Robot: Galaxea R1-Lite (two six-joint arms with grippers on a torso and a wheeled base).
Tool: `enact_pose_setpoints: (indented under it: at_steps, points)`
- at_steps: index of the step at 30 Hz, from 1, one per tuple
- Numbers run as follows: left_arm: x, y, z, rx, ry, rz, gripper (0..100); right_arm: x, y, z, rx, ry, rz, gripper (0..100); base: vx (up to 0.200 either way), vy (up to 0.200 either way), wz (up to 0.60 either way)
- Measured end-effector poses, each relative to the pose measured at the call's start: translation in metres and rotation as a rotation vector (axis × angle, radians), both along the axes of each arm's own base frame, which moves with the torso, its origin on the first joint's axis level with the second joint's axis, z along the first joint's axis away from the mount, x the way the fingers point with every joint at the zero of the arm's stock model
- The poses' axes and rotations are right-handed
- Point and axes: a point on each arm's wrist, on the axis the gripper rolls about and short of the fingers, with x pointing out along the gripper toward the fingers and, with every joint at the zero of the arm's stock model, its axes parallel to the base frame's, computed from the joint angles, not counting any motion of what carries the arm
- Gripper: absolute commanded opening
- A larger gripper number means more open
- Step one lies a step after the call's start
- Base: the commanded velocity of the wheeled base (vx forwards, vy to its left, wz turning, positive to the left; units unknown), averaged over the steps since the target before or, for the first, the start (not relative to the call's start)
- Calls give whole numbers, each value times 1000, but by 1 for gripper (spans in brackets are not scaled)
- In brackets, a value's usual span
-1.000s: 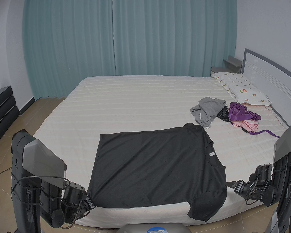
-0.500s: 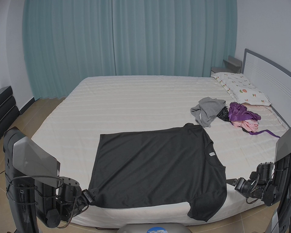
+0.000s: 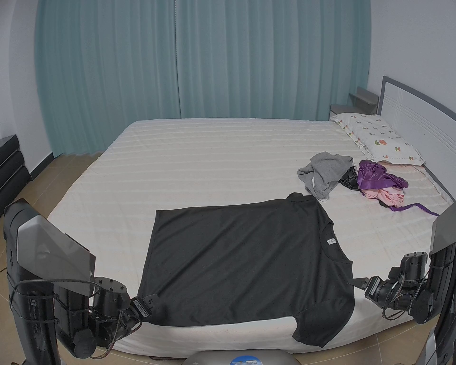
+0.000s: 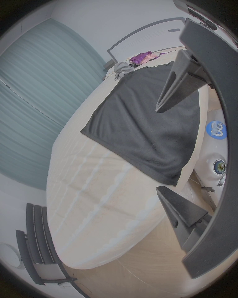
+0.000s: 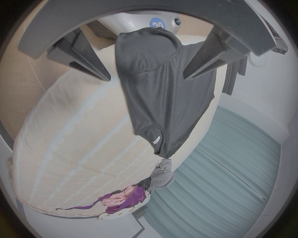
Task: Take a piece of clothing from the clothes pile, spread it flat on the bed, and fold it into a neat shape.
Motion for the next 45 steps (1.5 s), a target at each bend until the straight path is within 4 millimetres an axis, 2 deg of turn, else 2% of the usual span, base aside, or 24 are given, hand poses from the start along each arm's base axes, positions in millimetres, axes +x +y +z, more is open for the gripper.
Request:
enact_pose_setpoints:
  at_steps: [13, 19, 22, 34, 45]
  points:
    - [1, -1, 1, -23, -6, 16, 100, 1, 24, 4, 79, -18, 56, 100, 0, 0, 0]
    - [2, -1, 0, -39, -5, 27, 100, 0, 33, 3, 90, -8, 80, 100, -200, 0, 0]
    - [1, -3, 0, -43, -1, 23, 100, -1, 34, 1, 93, 5, 80, 100, -200, 0, 0]
    - [1, -1, -6, -36, 24, 39, 100, -1, 34, -4, 83, 32, 80, 100, 0, 0, 0]
    - [20, 15, -21, -60, 44, 79, 100, -1, 35, -6, 76, 35, 81, 100, 0, 0, 0]
